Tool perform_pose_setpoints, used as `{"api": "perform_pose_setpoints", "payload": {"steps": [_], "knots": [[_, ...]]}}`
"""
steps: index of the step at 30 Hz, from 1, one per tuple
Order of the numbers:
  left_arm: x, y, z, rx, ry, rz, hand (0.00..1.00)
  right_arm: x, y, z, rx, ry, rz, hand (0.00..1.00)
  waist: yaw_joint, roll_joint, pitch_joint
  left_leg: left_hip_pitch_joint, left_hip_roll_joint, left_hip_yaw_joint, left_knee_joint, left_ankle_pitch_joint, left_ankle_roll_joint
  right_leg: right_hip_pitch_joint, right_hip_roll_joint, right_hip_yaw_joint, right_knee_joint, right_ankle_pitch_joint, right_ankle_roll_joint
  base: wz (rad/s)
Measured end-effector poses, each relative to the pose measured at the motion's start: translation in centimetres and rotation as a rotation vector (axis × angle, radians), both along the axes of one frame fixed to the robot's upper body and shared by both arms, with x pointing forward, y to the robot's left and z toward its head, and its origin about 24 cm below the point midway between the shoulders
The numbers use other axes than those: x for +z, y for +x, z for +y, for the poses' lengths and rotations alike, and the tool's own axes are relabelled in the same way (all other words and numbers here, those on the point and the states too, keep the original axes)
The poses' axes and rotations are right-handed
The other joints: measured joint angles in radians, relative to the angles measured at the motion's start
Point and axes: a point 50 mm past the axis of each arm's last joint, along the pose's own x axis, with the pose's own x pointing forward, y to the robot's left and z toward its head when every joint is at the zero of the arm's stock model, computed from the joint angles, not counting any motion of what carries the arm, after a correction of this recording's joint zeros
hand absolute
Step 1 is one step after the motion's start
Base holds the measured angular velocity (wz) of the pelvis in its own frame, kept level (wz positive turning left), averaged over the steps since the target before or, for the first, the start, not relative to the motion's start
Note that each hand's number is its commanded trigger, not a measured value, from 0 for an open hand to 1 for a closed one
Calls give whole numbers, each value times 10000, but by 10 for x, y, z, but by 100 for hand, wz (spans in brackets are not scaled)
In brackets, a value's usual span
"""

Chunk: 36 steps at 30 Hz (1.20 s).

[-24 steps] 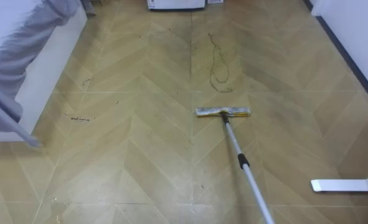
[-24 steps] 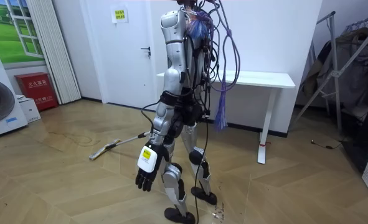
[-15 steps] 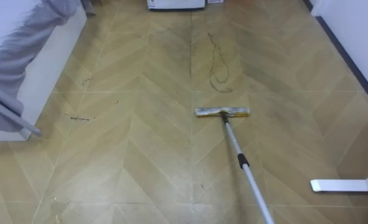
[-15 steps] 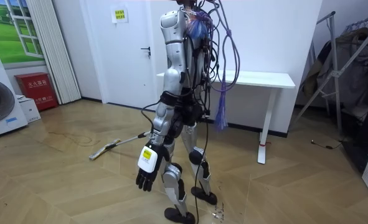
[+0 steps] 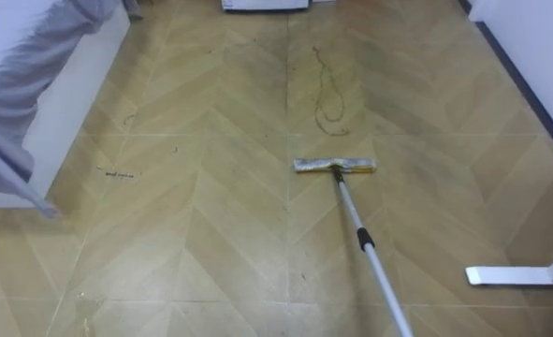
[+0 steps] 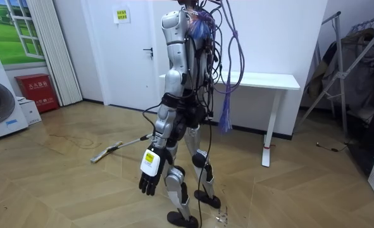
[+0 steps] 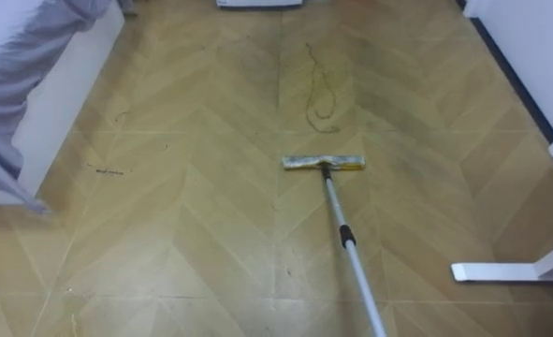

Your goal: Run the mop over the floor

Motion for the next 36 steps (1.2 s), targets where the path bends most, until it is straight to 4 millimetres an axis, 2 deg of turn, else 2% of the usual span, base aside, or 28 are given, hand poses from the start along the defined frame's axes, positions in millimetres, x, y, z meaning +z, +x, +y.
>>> {"api": "perform_pose_setpoints", "payload": {"steps": [4,9,10,14,16,18,20,22,23,25,27,28,29,30,31,32,33,34,35,36], "knots": [[-1,-1,0,-10,-9,90,0,0,1,0,-12,-9,-8,100,1,29,-66,-290,29,-17,55,1,1,-305,16,-19,84,-6,-3,1],[-1,6,-1,-72,-36,24,0,0,6,0,-12,-7,-107,100,-44,35,-61,-952,53,-62,329,5,9,-977,10,-76,457,-74,-3,4],[-1,8,-2,-195,-60,5,0,0,9,0,-1,-25,-111,100,-54,98,-73,-1245,79,-71,484,5,12,-1285,15,-90,645,-102,-8,6],[-1,27,-5,-427,-186,-392,0,1,19,-1,29,-274,-369,100,-46,200,8,-2285,186,-53,1155,-62,96,-2363,8,-139,1488,-336,-40,6],[-1,35,-5,-466,-201,-512,0,1,21,-2,-148,-410,-432,100,-24,224,64,-2939,171,-31,1601,-122,133,-3242,-123,-113,2433,-654,-48,0],[-1,37,-6,-442,-222,-564,0,0,17,-2,-344,-488,-304,100,34,235,71,-3402,180,-63,1984,-215,151,-3863,-225,-21,3125,-930,-41,0],[-1,38,-7,-313,-271,-592,0,0,13,-1,-549,-506,-186,100,77,275,62,-3993,173,-60,2520,-387,157,-4555,-321,59,3912,-1244,-74,-2],[-1,40,-8,-54,-335,-643,0,-1,9,-2,-976,-530,-115,100,121,410,90,-4880,172,-112,3544,-747,140,-5473,-376,112,5123,-1762,-110,0],[-1,39,-8,42,-347,-606,0,-1,8,-1,-1056,-535,-109,100,146,436,98,-5084,169,-136,3833,-820,131,-5672,-388,132,5420,-1893,-118,4],[-1,40,-8,340,-392,-652,0,-2,3,0,-1667,-538,-49,100,327,516,52,-5856,114,-280,4828,-1038,60,-6386,-503,34,6524,-2333,-247,14],[-2,43,-9,571,-470,-703,0,-2,4,1,-2034,-616,-149,100,371,569,12,-6510,-2,-447,5631,-1093,-37,-6945,-605,-105,7377,-2688,-343,31],[-2,42,-8,812,-498,-689,0,-2,8,1,-2152,-623,-225,100,483,549,8,-6907,34,-430,6198,-1140,-131,-7303,-719,-72,7936,-2977,-519,17],[-2,40,-8,984,-537,-671,0,-1,13,1,-2190,-635,-322,100,583,569,6,-7108,77,-437,6551,-1130,-160,-7440,-706,-61,8195,-3089,-573,-9],[-2,35,-7,1239,-568,-563,0,0,21,-1,-2162,-673,-445,100,791,565,5,-7509,203,-409,7346,-1017,-346,-7664,-679,-26,8713,-3329,-699,-20],[-2,33,-6,1402,-595,-528,0,2,32,-4,-2122,-732,-564,100,905,511,43,-8053,236,-466,8375,-542,-619,-7852,-664,32,9225,-3580,-770,-20],[-3,29,-6,1504,-593,-421,0,3,39,-6,-2100,-751,-660,100,944,501,48,-8369,239,-478,8891,-116,-640,-7914,-651,75,9470,-3656,-832,-22],[-3,24,-7,1507,-587,-270,0,7,55,-10,-2155,-755,-983,100,1151,398,108,-9035,260,-490,9938,953,-661,-8039,-591,237,9866,-3789,-939,-44],[-4,19,-9,1476,-617,-140,0,13,73,-16,-2198,-723,-1372,100,1491,362,130,-9642,373,-386,11049,1971,-725,-8116,-553,401,10235,-3889,-1117,-59],[-4,17,-9,1548,-634,-113,0,16,83,-19,-2241,-644,-1631,100,1648,353,135,-9906,423,-305,11571,2140,-730,-8168,-514,480,10376,-3929,-1182,-55],[-4,15,-6,1539,-576,-92,0,22,102,-21,-2323,-416,-2126,100,1727,291,171,-10195,439,-183,12003,2011,-622,-8202,-505,529,10517,-3991,-1157,-21]]}}
